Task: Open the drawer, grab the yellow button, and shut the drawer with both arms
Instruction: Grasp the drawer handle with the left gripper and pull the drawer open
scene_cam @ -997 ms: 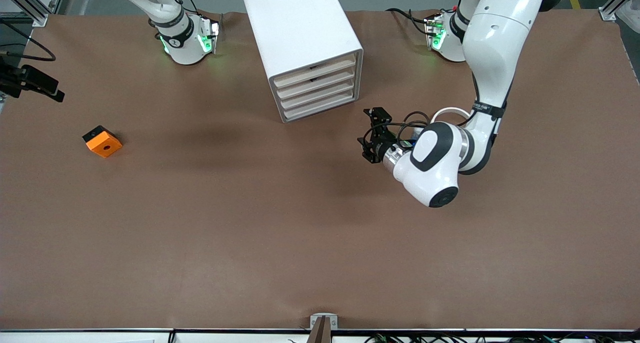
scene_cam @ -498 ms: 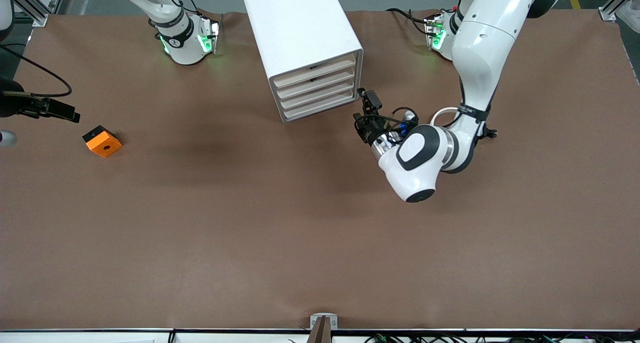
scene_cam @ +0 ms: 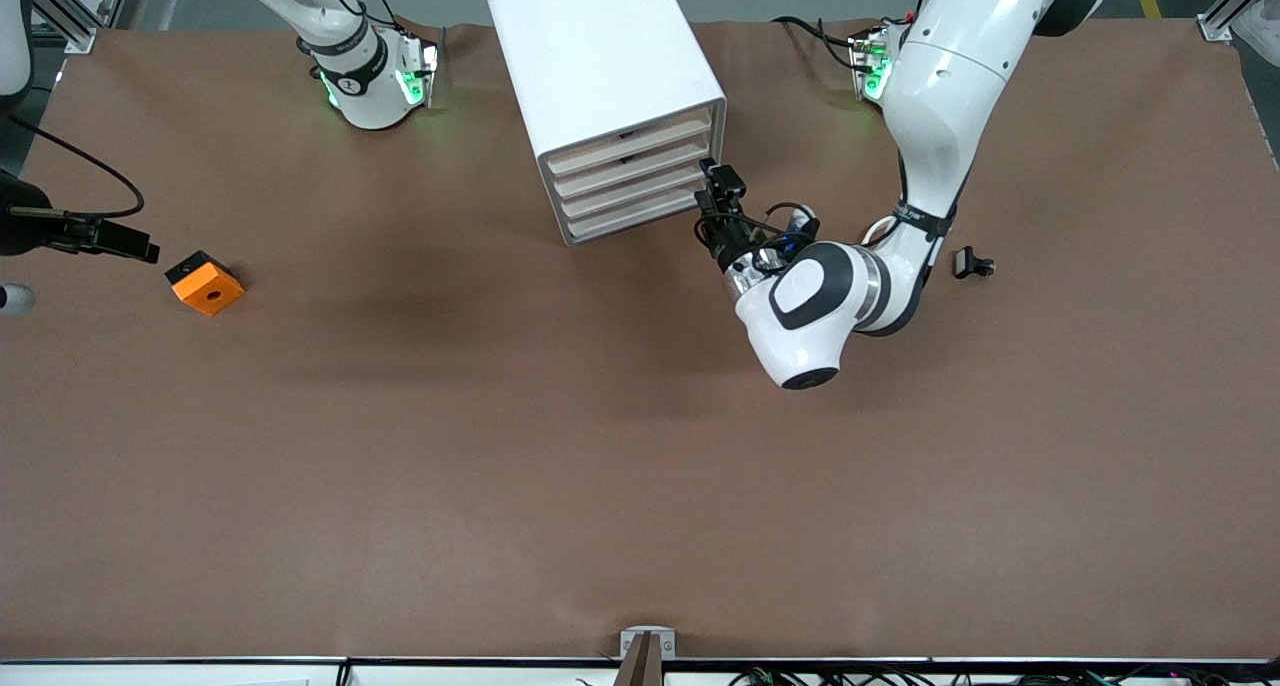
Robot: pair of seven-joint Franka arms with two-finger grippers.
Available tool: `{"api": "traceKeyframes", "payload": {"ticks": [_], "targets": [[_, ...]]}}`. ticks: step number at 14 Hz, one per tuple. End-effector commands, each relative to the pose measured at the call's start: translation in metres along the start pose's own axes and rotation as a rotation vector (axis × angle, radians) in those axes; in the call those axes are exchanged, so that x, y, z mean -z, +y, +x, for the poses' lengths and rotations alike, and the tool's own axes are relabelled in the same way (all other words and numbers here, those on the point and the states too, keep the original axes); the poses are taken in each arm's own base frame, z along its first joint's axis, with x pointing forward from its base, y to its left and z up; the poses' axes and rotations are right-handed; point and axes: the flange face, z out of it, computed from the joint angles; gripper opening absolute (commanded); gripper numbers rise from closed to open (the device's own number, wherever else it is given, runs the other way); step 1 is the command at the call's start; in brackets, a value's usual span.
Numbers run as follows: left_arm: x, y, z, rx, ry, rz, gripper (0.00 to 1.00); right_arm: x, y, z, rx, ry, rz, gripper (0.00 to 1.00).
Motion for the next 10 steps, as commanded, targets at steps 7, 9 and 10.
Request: {"api": "traceKeyframes", "payload": {"ticks": [7, 9, 10], "targets": [[-0.054, 0.004, -0.009, 0.034, 0.065, 0.094, 0.53, 0.0, -0.019, 0.0, -0.128, -0.013, 0.005, 1.0], [-0.072, 0.003, -0.008, 0.04, 0.094, 0.14, 0.53, -0.004, -0.056, -0.006, -0.17, -0.025, -0.01, 1.0], [-0.08, 0.002, -0.007, 0.042, 0.107, 0.161, 0.5, -0.001, -0.079, -0.012, -0.207, -0.017, -0.016, 1.0]]}}
